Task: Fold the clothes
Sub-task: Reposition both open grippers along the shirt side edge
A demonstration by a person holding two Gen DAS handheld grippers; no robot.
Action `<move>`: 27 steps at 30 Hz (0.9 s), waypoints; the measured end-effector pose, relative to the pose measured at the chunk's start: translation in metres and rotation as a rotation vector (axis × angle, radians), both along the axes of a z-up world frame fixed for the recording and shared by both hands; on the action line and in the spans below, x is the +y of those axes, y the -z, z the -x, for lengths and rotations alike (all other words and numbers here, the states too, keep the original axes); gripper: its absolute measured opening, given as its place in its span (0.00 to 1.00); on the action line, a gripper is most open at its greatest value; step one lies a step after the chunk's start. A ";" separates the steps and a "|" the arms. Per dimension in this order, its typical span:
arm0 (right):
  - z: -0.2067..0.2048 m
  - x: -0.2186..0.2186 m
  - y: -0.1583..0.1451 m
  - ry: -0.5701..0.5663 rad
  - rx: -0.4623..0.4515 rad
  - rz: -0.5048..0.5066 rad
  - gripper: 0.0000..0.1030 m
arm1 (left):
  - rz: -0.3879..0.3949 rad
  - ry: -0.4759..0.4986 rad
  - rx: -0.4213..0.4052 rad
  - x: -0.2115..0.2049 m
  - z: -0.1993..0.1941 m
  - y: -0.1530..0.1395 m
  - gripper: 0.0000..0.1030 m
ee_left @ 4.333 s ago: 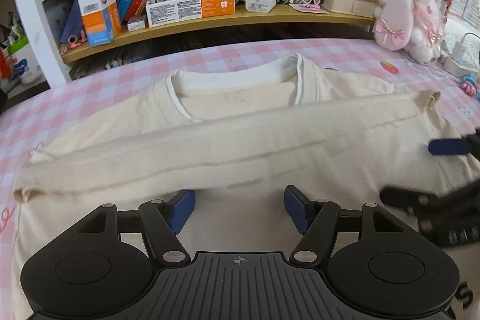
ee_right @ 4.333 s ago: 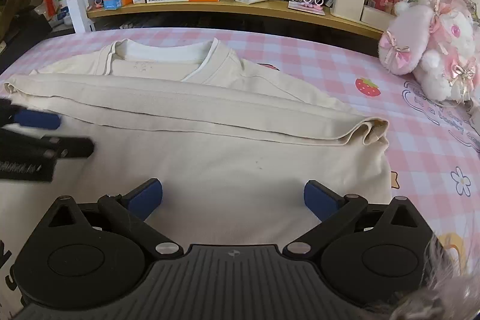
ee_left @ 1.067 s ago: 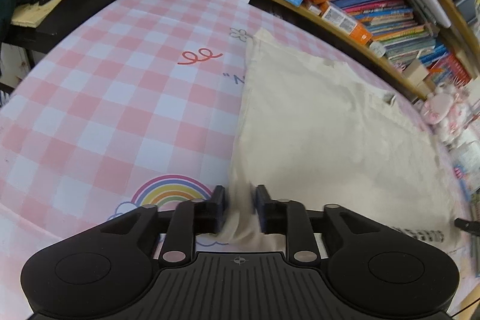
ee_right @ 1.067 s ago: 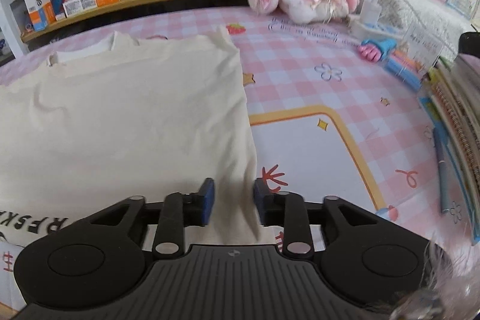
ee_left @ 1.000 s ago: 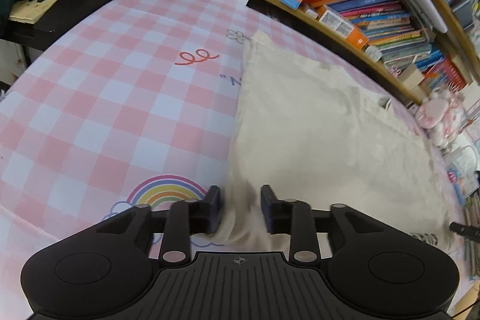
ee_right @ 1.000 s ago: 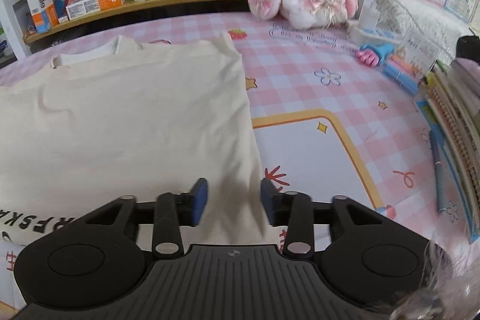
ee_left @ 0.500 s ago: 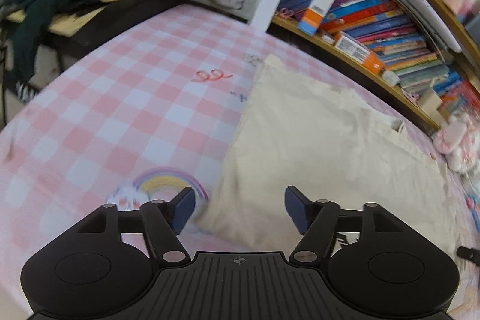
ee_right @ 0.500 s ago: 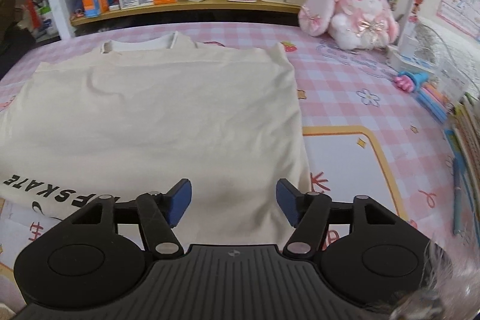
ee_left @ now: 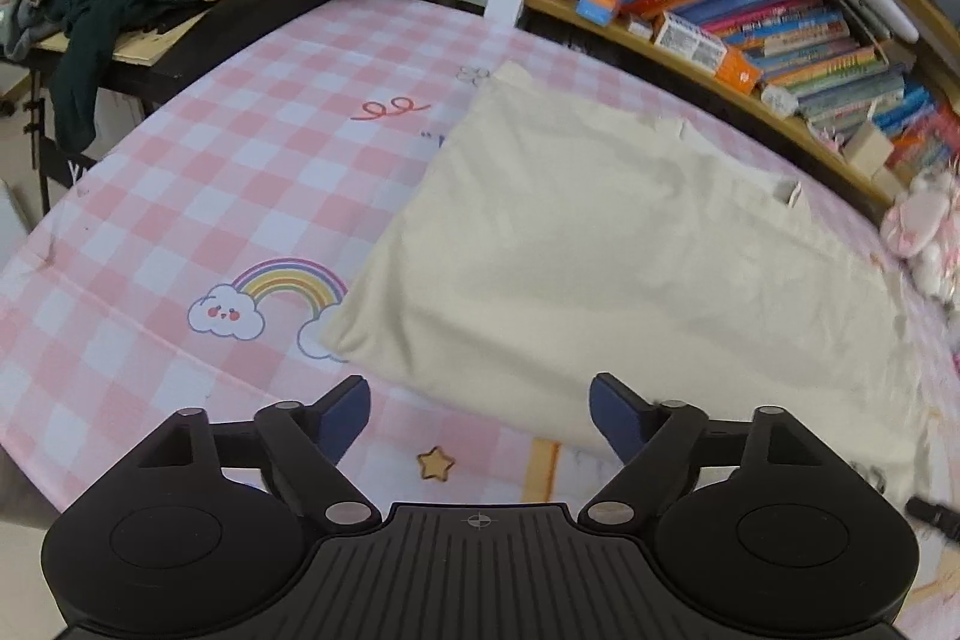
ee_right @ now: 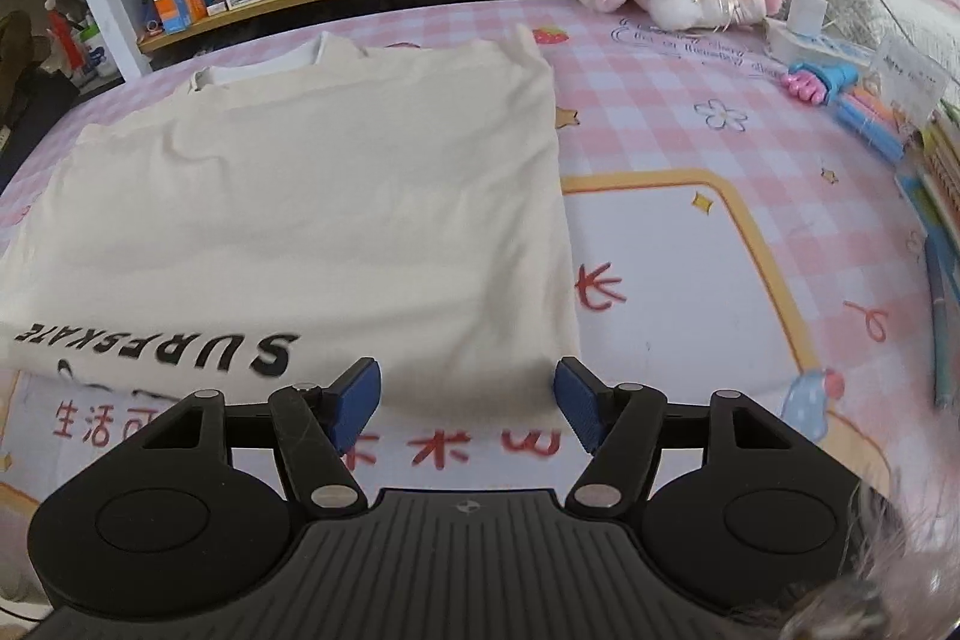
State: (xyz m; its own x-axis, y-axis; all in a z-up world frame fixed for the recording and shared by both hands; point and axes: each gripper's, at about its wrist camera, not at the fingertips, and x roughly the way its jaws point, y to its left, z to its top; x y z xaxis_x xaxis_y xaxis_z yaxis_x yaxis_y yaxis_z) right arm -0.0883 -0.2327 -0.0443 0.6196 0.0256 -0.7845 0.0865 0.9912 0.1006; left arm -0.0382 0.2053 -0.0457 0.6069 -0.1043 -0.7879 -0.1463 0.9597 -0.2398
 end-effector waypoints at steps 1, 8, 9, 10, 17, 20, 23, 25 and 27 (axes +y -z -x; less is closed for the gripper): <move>0.001 0.003 -0.001 -0.012 -0.002 0.005 0.63 | 0.018 -0.008 0.001 0.000 -0.001 -0.001 0.82; 0.002 0.031 -0.013 -0.081 -0.043 0.030 0.66 | 0.114 -0.005 0.035 0.008 -0.006 0.010 0.82; 0.002 0.036 -0.014 -0.084 -0.043 0.034 0.66 | 0.125 0.002 0.035 0.011 -0.008 0.011 0.82; 0.001 0.041 -0.015 -0.086 -0.044 0.038 0.66 | 0.133 0.012 0.031 0.014 -0.010 0.011 0.82; -0.002 0.100 -0.021 -0.113 -0.052 0.063 0.66 | 0.195 0.084 0.045 0.047 -0.038 0.010 0.82; -0.005 0.135 -0.024 -0.158 -0.065 0.086 0.66 | 0.214 0.118 0.055 0.064 -0.052 0.010 0.82; -0.011 0.171 -0.024 -0.207 -0.074 0.109 0.66 | 0.241 0.148 0.049 0.084 -0.061 0.009 0.82; -0.015 0.195 -0.022 -0.247 -0.079 0.123 0.66 | 0.262 0.160 0.048 0.099 -0.067 0.010 0.82; -0.020 0.222 -0.020 -0.297 -0.080 0.138 0.66 | 0.287 0.165 0.057 0.115 -0.073 0.014 0.82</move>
